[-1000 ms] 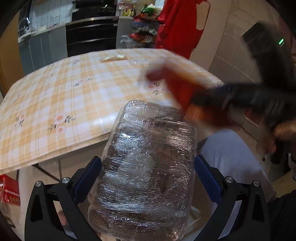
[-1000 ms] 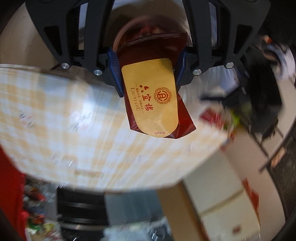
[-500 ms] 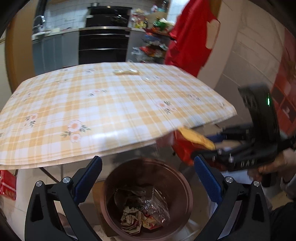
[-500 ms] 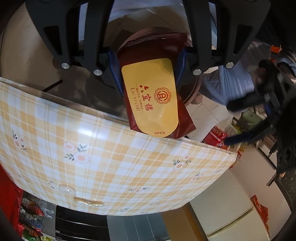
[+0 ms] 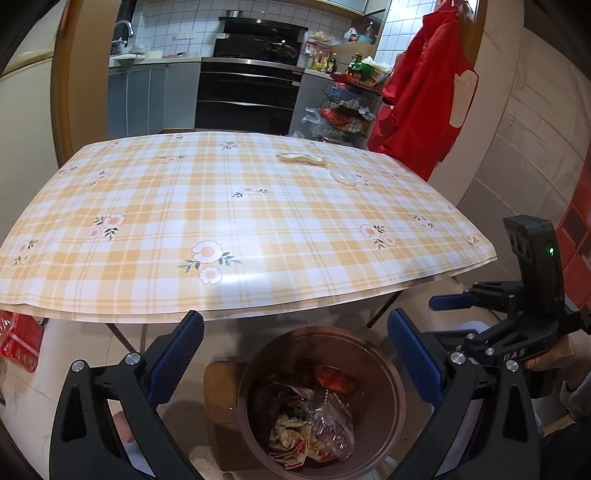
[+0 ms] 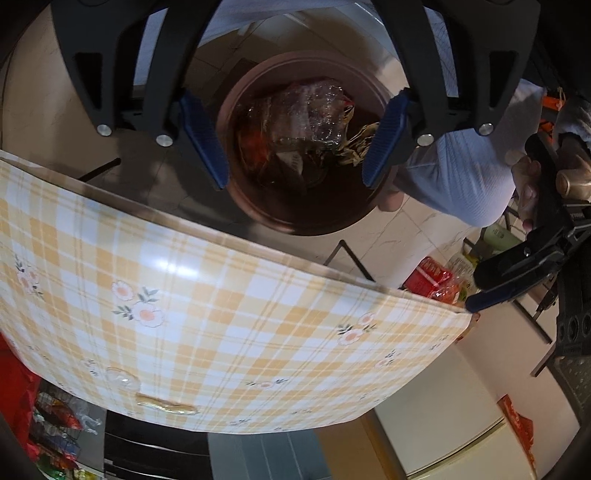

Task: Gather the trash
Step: 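Move both tools back toward the clear round lid and wrapped item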

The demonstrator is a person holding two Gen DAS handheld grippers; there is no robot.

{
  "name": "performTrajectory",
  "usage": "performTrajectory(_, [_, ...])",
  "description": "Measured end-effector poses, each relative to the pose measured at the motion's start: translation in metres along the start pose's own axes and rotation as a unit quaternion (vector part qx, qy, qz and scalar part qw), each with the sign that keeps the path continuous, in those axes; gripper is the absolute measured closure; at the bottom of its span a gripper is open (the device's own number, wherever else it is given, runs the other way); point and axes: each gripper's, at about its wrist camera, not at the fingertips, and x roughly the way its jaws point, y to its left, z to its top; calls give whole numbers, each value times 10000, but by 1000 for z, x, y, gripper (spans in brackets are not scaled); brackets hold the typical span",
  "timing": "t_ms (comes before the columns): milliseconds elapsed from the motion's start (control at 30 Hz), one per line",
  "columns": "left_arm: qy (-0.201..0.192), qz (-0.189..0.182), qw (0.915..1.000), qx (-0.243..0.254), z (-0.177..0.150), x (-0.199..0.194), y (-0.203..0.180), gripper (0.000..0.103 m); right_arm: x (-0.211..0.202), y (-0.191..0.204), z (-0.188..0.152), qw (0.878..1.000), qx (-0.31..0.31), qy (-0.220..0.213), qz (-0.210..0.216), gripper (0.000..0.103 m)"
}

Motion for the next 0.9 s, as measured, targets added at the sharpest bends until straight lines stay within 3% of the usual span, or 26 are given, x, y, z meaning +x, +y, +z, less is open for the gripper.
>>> performTrajectory(333, [100,60,9999,-80,4,14,8,6,-11,-40,17,9985,319,-268,-360,20])
performTrajectory(900, [303,111,9994,-105,56,60,23,6,-5,-107,70,9945,501,-454,-798,20])
